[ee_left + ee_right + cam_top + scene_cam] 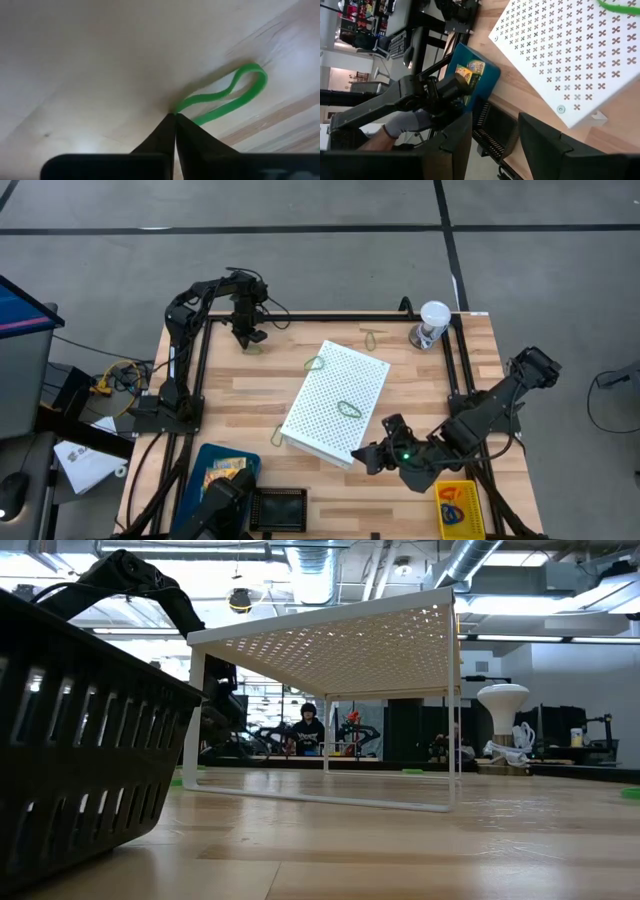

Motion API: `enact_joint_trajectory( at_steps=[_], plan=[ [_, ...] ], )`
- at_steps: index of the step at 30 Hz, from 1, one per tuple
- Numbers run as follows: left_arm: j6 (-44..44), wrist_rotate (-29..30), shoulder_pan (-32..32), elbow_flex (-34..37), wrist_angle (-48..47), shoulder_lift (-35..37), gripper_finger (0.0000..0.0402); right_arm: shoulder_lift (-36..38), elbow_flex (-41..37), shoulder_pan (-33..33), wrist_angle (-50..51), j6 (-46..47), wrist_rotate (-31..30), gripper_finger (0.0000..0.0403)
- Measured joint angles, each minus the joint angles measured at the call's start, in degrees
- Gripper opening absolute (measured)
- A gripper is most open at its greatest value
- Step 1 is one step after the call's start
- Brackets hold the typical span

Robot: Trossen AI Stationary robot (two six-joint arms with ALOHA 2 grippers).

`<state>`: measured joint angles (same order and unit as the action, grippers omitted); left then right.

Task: Pick & Place Office Desk Supplies
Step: Put the green rubber band into the black bin

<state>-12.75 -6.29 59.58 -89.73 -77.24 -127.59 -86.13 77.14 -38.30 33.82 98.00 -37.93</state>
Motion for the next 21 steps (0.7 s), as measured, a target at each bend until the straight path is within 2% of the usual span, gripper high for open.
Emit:
enact_joint_trajectory(
  at_steps=[9,15,21],
  plan=[
    [-1.0,1.0,-0.1,-0.9,-0.3,0.7,0.0000,0.0,0.0,-0.7,0.0,0.6,-1.1,0.0156],
    [-0.6,0.2,-0.2,-0.9,-0.4,5.7,0.0000,0.0,0.0,-0.6,0.3,0.5,-1.1,0.0156],
    [-0.1,-3.4,-3.0,-0.8,-1.3,12.0,0.0000,0.0,0.0,-0.7,0.2,-0.5,-2.6,0.0156]
  ],
)
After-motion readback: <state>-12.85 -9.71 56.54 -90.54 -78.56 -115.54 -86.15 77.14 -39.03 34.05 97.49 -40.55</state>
